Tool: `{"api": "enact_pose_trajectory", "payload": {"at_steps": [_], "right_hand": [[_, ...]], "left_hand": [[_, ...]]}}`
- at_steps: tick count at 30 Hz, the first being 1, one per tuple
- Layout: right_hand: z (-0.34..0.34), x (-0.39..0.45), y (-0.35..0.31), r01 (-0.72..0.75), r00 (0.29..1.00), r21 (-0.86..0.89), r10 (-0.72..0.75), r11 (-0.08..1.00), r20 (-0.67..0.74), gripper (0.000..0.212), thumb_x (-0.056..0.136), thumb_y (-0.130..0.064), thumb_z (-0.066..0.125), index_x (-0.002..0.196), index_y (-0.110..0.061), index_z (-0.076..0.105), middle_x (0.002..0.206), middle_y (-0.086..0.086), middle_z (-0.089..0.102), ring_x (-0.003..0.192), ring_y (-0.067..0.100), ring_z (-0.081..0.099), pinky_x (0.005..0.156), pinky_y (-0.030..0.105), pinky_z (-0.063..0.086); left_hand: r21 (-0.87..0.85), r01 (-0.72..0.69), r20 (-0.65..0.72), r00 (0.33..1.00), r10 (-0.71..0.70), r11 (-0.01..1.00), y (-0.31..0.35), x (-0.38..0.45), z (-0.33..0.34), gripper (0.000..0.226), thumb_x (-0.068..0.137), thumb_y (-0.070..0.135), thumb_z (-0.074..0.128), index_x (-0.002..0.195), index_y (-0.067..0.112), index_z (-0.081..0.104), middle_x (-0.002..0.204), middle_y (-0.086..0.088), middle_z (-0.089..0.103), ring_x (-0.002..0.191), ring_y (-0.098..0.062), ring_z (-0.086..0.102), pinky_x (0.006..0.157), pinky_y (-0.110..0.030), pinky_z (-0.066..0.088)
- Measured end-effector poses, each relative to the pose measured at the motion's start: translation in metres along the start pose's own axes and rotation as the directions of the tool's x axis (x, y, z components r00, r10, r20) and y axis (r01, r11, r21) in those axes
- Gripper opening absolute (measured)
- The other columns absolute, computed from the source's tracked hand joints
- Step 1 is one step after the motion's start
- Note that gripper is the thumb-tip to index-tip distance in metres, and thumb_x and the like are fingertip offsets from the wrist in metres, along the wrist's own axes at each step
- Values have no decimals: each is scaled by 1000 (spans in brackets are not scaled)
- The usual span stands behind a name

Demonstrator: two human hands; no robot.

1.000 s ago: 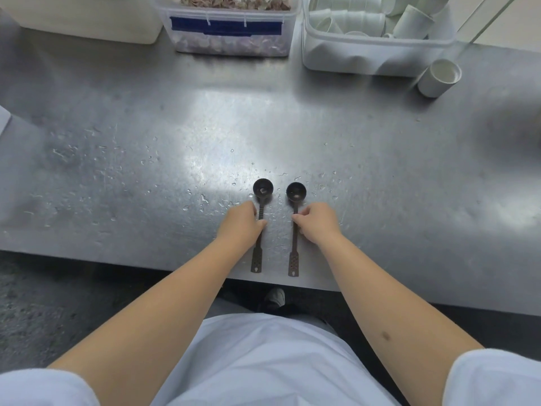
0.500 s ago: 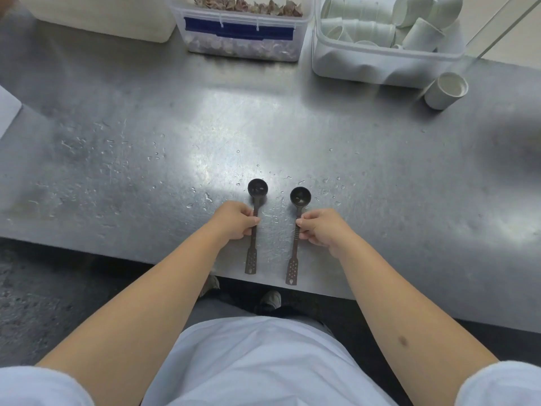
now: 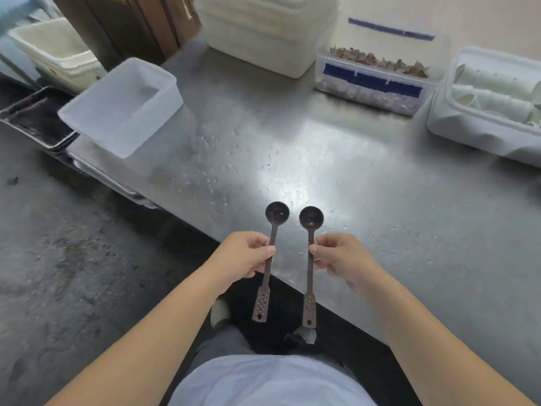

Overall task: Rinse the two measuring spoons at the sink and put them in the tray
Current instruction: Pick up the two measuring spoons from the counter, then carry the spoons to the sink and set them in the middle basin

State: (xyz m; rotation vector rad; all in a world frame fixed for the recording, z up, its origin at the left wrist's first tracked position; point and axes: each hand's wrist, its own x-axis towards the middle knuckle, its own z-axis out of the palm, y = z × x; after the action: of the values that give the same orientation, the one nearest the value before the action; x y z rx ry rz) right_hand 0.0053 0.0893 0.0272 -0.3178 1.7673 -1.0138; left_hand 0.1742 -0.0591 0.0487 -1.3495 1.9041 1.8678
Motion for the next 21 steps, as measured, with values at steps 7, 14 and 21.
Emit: {"api": "enact_pose_trajectory", "payload": {"at_steps": [7, 14, 21], "right_hand": [[131, -10, -74, 149, 966, -131, -116, 980, 232, 15, 89, -16, 67, 75, -13, 70, 61, 1, 68, 55, 10, 58, 55, 24, 45], [301, -20, -138, 309, 868, -309, -134, 900, 477, 21, 92, -20, 64, 74, -8, 67, 59, 2, 62, 61, 16, 55, 62, 28, 41], [482, -35, -173, 439, 683, -320, -81, 840, 726, 17, 92, -9, 62, 75, -5, 63, 60, 6, 58, 56, 11, 55, 53, 23, 33]], "left_hand": [[-119, -62, -202, 979, 37, 991, -49, -74, -109, 14, 86, 25, 69, 73, 30, 72, 73, 2, 75, 66, -12, 72, 49, -19, 46], [-332, -124, -407, 913, -24, 935, -130, -152, -235, 14, 84, 21, 70, 71, 25, 70, 71, -1, 74, 60, -12, 66, 46, -19, 44], [-506, -212, -616, 767, -179, 836, -214, -232, -326, 9, 84, 19, 69, 77, 20, 64, 67, 5, 71, 57, -9, 66, 43, -17, 39]]}}
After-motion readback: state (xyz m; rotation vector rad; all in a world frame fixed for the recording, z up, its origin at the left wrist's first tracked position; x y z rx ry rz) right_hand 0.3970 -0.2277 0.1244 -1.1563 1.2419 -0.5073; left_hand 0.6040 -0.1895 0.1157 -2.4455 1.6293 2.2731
